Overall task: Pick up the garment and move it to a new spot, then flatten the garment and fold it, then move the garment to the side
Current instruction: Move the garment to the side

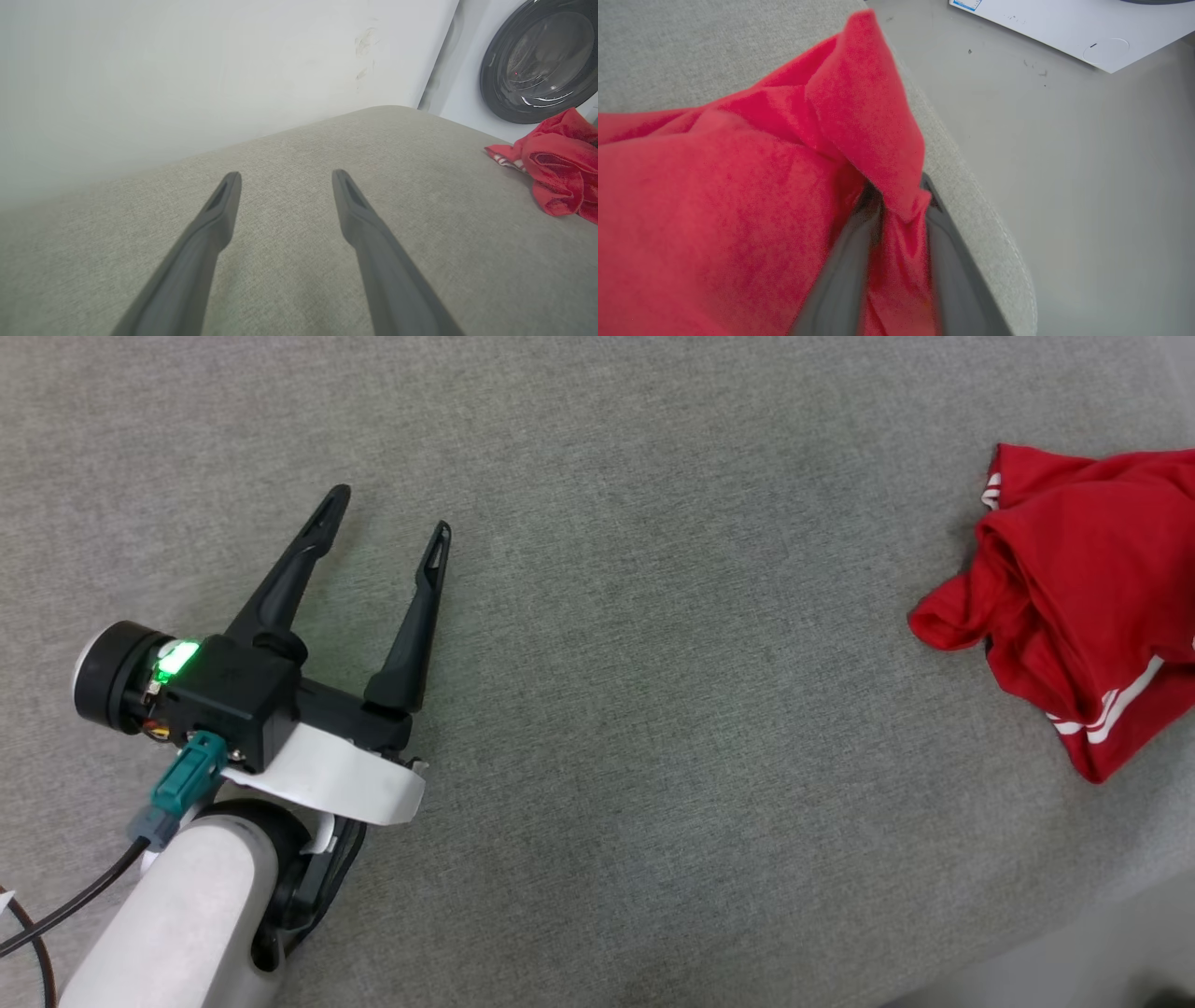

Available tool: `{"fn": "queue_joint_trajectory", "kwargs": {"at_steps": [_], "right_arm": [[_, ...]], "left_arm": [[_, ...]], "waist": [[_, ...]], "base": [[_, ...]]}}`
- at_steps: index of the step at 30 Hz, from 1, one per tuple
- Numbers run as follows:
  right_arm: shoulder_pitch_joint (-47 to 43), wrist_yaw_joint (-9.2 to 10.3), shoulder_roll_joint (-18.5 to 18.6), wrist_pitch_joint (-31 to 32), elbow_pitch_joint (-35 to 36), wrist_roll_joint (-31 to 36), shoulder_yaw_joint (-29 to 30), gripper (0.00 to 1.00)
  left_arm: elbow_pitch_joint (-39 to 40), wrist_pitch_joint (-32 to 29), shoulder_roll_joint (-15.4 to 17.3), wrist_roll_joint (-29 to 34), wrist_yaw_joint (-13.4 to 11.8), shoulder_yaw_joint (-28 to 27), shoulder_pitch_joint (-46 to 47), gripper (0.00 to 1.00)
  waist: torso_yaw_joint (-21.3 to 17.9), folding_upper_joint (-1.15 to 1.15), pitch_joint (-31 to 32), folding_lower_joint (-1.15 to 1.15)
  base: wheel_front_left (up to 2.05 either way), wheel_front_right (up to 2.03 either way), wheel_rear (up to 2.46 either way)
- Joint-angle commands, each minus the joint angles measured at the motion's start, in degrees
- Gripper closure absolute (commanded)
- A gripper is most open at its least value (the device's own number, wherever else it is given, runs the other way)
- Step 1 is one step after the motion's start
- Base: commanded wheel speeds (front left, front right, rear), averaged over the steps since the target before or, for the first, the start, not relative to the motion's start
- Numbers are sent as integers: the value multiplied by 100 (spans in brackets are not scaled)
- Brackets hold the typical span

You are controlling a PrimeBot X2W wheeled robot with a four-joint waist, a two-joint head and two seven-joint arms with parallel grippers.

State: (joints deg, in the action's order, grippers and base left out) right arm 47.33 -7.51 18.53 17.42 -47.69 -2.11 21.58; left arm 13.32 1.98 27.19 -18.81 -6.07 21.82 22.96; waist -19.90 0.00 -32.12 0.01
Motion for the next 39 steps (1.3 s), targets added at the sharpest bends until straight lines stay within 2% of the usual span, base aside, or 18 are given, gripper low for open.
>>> {"fn": "queue_joint_trajectory", "kwargs": {"at_steps": [1, 5, 10, 19, 27, 34, 39], "right_arm": [[112, 4, -61, -137, -144, 134, 138, 0], [73, 4, -21, -285, -286, 388, 335, 0], [-342, 4, 47, -614, -218, 731, 459, 0], [-1590, 4, -140, -1107, 510, 682, 69, 0], [-2957, 4, -628, -1331, 1668, 281, -549, 0], [-3778, 4, -1133, -1570, 3003, -69, -1081, 0], [-4162, 4, -1331, -1917, 3753, -144, -1369, 0]], "left_arm": [[-41, 70, -12, -6, -23, -15, 52, 0], [-176, 162, -71, -59, -28, 11, -36, 0], [-576, 493, -283, -210, -36, 72, -270, 0], [-1111, 849, -627, -579, -207, 52, -934, 0], [-1454, 1140, -888, -872, -356, -109, -1506, 0], [-1610, 1254, -990, -948, -437, -291, -1763, 0], [-1713, 1300, -1031, -948, -444, -461, -1857, 0]], "waist": [[28, 0, 21, -1], [41, 0, 172, -1], [156, 0, 827, -1], [462, 0, 1909, -1], [962, 0, 2582, -1], [1469, 0, 2793, -1], [1770, 0, 2970, -1]], "base": [[0, 0, 0], [0, 0, 0], [0, 0, 0], [0, 0, 0], [0, 0, 0], [0, 0, 0], [0, 0, 0]]}}
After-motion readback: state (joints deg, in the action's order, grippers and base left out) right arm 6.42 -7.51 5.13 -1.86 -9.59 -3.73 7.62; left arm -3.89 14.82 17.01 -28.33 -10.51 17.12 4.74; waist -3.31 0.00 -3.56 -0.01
